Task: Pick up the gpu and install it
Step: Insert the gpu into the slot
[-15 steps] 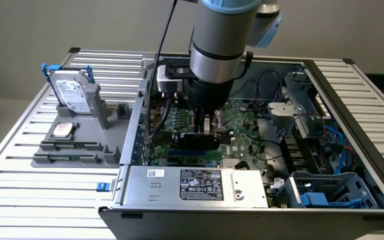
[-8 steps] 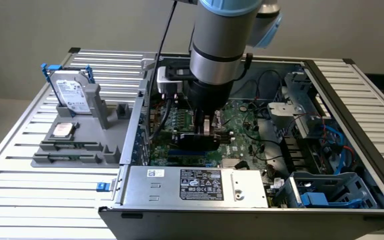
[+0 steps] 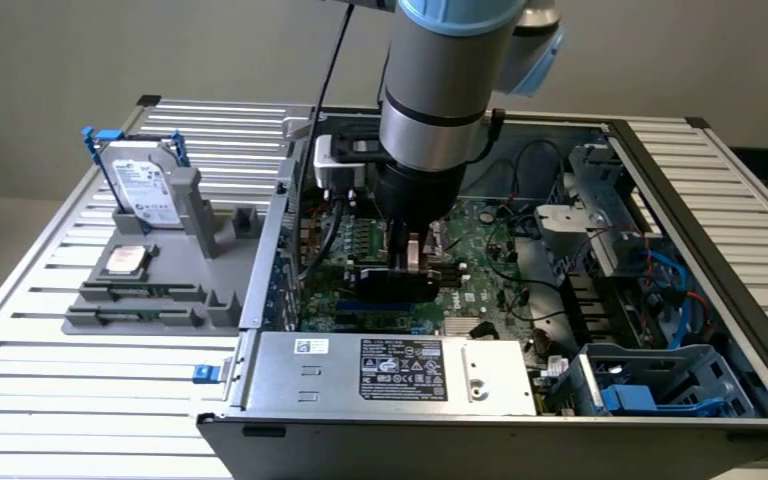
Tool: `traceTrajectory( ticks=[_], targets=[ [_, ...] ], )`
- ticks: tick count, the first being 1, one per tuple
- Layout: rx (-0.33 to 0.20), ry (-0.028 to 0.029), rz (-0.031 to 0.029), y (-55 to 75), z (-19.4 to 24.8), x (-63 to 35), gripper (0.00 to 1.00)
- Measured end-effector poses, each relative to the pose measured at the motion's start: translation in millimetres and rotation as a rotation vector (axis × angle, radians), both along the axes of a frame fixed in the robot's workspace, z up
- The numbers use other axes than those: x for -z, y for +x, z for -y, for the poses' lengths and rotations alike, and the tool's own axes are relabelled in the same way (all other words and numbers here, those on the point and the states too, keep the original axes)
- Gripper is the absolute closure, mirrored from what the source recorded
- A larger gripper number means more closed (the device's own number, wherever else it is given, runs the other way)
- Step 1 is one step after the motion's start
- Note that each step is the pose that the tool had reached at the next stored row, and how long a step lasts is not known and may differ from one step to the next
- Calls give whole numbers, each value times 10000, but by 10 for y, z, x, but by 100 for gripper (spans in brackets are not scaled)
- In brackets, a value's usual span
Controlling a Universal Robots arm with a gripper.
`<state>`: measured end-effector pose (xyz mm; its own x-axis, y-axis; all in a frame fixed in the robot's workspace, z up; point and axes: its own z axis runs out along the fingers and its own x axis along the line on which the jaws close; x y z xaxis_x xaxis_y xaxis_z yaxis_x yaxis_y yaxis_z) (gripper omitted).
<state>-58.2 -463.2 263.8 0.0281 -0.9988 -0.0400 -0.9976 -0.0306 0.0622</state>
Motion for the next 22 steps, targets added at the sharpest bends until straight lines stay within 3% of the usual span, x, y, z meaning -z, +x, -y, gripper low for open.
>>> traceTrajectory(
  ticks=[7,22],
  targets=[
    [-1,-23,-57,0,3,9,74],
    [-2,-143,-342,1,4,36,74]
  ],
)
